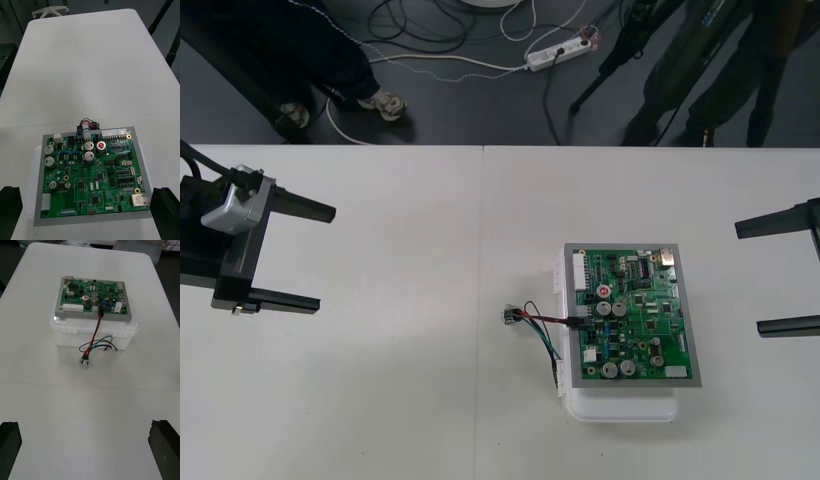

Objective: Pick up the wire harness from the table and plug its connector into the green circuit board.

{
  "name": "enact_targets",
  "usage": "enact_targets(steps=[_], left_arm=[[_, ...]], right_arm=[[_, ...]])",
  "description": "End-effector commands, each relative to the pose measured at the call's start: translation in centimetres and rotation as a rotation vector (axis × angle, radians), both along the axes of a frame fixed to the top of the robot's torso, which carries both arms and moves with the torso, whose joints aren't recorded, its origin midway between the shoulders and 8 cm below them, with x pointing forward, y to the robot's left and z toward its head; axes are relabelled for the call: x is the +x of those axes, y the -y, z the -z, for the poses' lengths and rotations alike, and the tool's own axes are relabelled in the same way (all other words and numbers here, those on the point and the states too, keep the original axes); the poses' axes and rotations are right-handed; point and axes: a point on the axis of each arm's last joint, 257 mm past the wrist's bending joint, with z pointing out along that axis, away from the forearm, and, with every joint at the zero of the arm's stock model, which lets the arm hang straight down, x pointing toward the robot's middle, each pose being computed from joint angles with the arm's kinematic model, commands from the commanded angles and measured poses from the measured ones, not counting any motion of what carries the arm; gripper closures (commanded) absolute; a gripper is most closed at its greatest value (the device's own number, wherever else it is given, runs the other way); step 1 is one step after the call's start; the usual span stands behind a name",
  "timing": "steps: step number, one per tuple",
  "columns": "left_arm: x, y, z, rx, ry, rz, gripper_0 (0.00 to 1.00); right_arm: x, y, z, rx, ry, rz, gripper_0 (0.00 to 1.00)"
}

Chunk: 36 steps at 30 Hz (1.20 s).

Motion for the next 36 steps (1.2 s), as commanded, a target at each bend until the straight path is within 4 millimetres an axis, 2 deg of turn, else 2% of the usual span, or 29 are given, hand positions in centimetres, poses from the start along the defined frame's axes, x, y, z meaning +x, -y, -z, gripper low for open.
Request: enact_targets(steps=[1, 11, 36], left_arm=[[-1.3, -0.4, 1.8, 0.031, -0.061, 0.013, 0.0], [-0.9, -1.1, 2.9, 0.073, -0.047, -0.001, 0.0], [-0.9, -1.1, 2.9, 0.073, -0.047, -0.001, 0.0]], right_arm=[[-0.2, 1.2, -0.3, -0.051, 0.002, 0.024, 0.0], [-0.1, 1.3, -0.2, -0.061, 0.019, 0.018, 0.0], [0.1, 1.5, 0.0, -0.072, 0.022, 0.023, 0.0]])
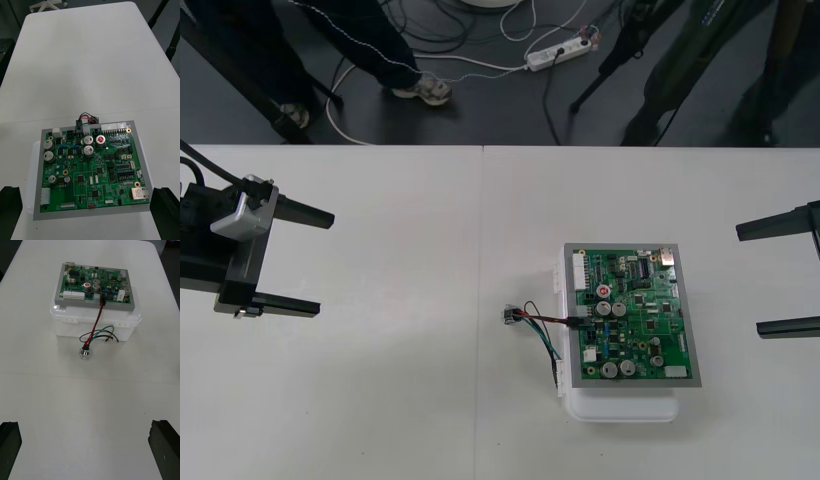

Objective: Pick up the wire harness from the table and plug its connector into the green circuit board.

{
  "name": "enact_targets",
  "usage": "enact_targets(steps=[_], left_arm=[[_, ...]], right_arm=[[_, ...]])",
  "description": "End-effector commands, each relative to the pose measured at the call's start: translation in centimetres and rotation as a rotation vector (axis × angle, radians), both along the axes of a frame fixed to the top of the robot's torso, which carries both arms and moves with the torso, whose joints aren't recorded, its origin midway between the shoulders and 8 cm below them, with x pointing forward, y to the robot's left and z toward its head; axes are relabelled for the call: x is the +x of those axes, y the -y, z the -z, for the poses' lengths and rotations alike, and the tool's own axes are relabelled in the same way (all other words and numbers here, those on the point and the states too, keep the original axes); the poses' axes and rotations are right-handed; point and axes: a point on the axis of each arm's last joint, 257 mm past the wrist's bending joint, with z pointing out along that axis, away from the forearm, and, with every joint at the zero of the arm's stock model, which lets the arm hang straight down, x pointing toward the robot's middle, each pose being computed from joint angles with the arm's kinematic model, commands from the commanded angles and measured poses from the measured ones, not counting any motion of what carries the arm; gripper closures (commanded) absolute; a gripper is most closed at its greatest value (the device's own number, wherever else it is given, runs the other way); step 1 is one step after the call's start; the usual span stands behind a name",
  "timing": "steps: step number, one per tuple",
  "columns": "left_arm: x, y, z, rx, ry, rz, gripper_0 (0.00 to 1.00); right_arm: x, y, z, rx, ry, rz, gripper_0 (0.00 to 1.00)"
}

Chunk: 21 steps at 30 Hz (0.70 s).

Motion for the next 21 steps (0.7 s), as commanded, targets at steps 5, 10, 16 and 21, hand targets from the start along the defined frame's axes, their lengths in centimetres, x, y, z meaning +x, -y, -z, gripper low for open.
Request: enact_targets(steps=[5, 10, 16, 21], left_arm=[[-1.24, -0.41, 1.5, 0.033, -0.04, 0.023, 0.0], [-1.24, -0.41, 1.5, 0.033, -0.04, 0.023, 0.0], [-1.24, -0.41, 1.5, 0.033, -0.04, 0.023, 0.0], [-1.24, -0.41, 1.5, 0.033, -0.04, 0.023, 0.0]], right_arm=[[-0.17, 1.1, -0.56, -0.05, 0.023, 0.009, 0.0], [-0.17, 1.1, -0.56, -0.05, 0.023, 0.009, 0.0], [-0.17, 1.1, -0.56, -0.05, 0.023, 0.009, 0.0], [-0.17, 1.1, -0.56, -0.05, 0.023, 0.009, 0.0]])
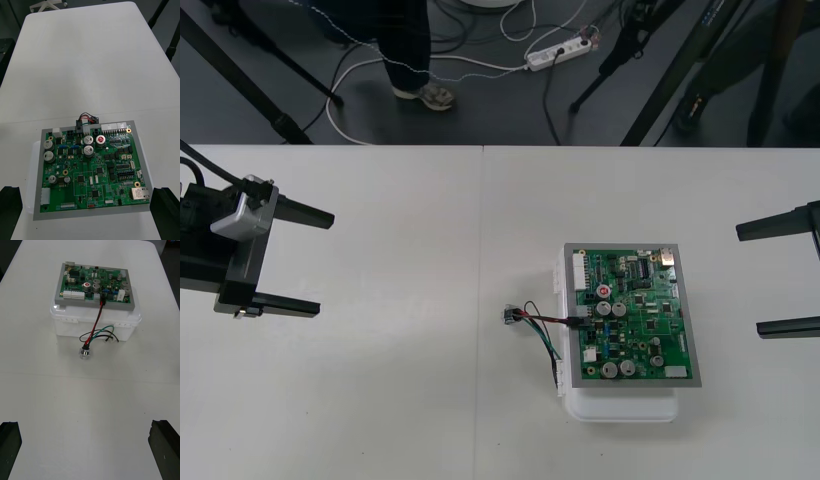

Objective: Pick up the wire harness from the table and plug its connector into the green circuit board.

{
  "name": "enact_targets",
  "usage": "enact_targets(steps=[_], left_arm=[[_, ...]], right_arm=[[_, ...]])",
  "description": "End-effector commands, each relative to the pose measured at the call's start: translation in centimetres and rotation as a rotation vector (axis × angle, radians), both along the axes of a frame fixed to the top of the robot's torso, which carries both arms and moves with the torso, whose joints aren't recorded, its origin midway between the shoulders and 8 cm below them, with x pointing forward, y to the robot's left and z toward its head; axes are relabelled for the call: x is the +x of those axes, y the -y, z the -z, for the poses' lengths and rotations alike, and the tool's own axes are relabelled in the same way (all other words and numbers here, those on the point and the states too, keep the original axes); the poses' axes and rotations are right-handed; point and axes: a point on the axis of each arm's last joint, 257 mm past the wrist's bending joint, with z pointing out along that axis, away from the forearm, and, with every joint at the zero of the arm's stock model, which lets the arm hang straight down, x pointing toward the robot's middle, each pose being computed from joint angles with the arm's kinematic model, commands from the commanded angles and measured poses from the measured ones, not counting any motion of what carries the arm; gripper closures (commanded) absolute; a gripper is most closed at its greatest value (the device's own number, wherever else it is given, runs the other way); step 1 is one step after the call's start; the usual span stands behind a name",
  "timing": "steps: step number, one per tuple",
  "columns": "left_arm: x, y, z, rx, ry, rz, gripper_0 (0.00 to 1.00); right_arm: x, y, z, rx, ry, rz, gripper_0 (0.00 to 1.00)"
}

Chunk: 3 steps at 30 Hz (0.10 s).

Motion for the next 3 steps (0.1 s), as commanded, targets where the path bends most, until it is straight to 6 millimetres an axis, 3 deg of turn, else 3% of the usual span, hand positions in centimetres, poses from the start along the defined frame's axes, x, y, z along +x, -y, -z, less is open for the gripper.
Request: enact_targets(steps=[1, 3], left_arm=[[-1.24, -0.39, 1.47, 0.033, -0.04, 0.023, 0.0], [-1.24, -0.39, 1.47, 0.033, -0.04, 0.023, 0.0]], right_arm=[[-0.16, 1.1, -0.56, -0.05, 0.023, 0.009, 0.0], [-0.16, 1.1, -0.56, -0.05, 0.023, 0.009, 0.0]])
